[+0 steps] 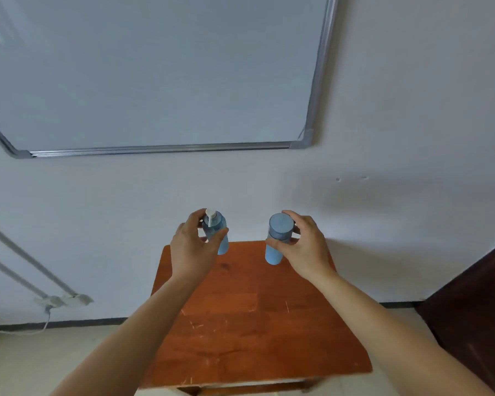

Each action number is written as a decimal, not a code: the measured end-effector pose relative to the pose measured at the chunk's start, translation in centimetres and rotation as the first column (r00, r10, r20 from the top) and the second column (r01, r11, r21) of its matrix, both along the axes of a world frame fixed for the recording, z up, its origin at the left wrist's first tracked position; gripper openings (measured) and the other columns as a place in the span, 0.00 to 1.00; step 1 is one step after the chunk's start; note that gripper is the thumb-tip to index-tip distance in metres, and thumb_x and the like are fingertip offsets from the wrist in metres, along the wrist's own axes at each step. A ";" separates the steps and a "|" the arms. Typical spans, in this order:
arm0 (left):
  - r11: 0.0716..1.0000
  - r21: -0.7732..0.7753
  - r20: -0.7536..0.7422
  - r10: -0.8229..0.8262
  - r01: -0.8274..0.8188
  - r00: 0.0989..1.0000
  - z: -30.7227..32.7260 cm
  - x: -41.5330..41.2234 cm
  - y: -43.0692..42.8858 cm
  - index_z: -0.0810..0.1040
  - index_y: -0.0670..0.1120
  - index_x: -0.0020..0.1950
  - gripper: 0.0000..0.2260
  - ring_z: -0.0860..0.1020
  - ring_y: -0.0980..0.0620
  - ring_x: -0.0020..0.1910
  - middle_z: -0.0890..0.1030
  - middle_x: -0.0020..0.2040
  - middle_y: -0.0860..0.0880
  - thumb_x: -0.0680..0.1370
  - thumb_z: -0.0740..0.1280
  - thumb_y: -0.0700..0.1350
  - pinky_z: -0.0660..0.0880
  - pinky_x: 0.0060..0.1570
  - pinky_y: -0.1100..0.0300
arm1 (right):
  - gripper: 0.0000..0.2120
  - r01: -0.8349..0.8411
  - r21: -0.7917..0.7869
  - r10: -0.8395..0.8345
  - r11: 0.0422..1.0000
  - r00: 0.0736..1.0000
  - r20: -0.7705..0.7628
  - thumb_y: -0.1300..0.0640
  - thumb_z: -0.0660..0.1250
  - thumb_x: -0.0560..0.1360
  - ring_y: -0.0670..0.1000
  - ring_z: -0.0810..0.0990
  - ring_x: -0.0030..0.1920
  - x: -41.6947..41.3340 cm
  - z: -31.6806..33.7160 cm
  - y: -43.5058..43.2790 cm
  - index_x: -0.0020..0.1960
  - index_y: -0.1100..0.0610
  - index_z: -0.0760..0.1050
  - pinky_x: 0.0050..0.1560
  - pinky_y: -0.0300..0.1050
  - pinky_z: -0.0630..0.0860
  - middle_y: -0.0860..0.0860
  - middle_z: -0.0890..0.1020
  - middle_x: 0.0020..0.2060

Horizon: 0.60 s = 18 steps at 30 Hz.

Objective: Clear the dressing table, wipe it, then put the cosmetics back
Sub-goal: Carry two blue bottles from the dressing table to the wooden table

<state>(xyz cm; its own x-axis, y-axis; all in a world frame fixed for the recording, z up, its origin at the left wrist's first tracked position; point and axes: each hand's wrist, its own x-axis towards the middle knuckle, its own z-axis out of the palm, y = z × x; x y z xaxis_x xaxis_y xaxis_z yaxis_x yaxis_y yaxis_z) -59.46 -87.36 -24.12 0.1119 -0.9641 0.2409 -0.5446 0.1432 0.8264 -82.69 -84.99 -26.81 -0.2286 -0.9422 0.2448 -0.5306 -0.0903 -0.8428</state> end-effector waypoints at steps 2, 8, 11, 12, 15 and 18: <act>0.998 0.024 0.002 -0.051 0.050 0.999 -1.1 1.0 -3.1 0.74 0.51 0.64 0.22 0.81 0.50 0.48 0.80 0.53 0.54 0.72 0.74 0.51 0.77 0.46 0.58 | 0.30 0.018 0.025 -0.018 1.000 1.000 0.005 0.51 0.81 0.66 0.44 0.75 0.55 1.2 -0.6 -2.3 0.65 0.49 0.74 0.51 0.27 0.73 0.45 0.75 0.56; 0.979 0.145 -0.021 -0.142 0.144 0.990 -5.7 2.1 -9.3 0.74 0.51 0.65 0.23 0.80 0.51 0.49 0.80 0.54 0.53 0.72 0.75 0.49 0.78 0.47 0.59 | 0.30 0.053 0.101 -0.055 0.994 0.998 0.017 0.51 0.80 0.66 0.45 0.76 0.55 3.5 -3.6 -7.2 0.65 0.48 0.74 0.50 0.29 0.75 0.46 0.75 0.56; 0.962 0.225 -0.039 -0.151 0.156 0.988 -8.6 1.9 -11.0 0.73 0.53 0.65 0.23 0.81 0.53 0.47 0.79 0.55 0.53 0.72 0.75 0.49 0.79 0.48 0.58 | 0.28 0.059 0.123 -0.063 0.991 0.997 0.034 0.53 0.80 0.66 0.45 0.77 0.56 4.0 -5.9 -9.0 0.64 0.48 0.74 0.52 0.29 0.76 0.46 0.76 0.56; 0.956 0.249 -0.039 -0.149 0.154 0.988 -9.7 1.8 -11.4 0.73 0.53 0.65 0.23 0.81 0.54 0.47 0.79 0.55 0.54 0.72 0.75 0.49 0.79 0.47 0.58 | 0.28 0.055 0.129 -0.062 0.990 0.997 0.051 0.53 0.80 0.66 0.45 0.77 0.56 4.1 -7.0 -9.6 0.64 0.47 0.74 0.54 0.31 0.77 0.46 0.76 0.56; 0.945 0.284 -0.026 -0.162 0.162 0.987 -12.6 1.5 -12.4 0.74 0.53 0.65 0.22 0.80 0.55 0.49 0.79 0.55 0.55 0.73 0.74 0.49 0.79 0.48 0.59 | 0.30 0.049 0.140 -0.064 0.989 0.993 0.104 0.53 0.80 0.66 0.45 0.78 0.58 4.5 -10.1 -11.4 0.65 0.50 0.74 0.56 0.42 0.80 0.46 0.76 0.57; 0.939 0.299 0.001 -0.176 0.167 0.984 -14.8 1.3 -13.7 0.74 0.51 0.65 0.22 0.79 0.55 0.53 0.78 0.55 0.56 0.73 0.74 0.47 0.79 0.52 0.59 | 0.31 0.036 0.154 -0.055 0.987 0.991 0.121 0.53 0.80 0.66 0.46 0.78 0.59 4.8 -12.5 -12.8 0.66 0.51 0.74 0.56 0.45 0.81 0.46 0.76 0.56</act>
<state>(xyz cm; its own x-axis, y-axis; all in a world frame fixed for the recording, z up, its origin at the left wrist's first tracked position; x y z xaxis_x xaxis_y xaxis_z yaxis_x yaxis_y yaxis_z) -58.21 -101.01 -38.89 -0.0639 -0.9963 -0.0583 -0.5567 -0.0129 0.8306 -77.91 -97.77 -39.28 -0.2917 -0.9541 0.0676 -0.4213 0.0647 -0.9046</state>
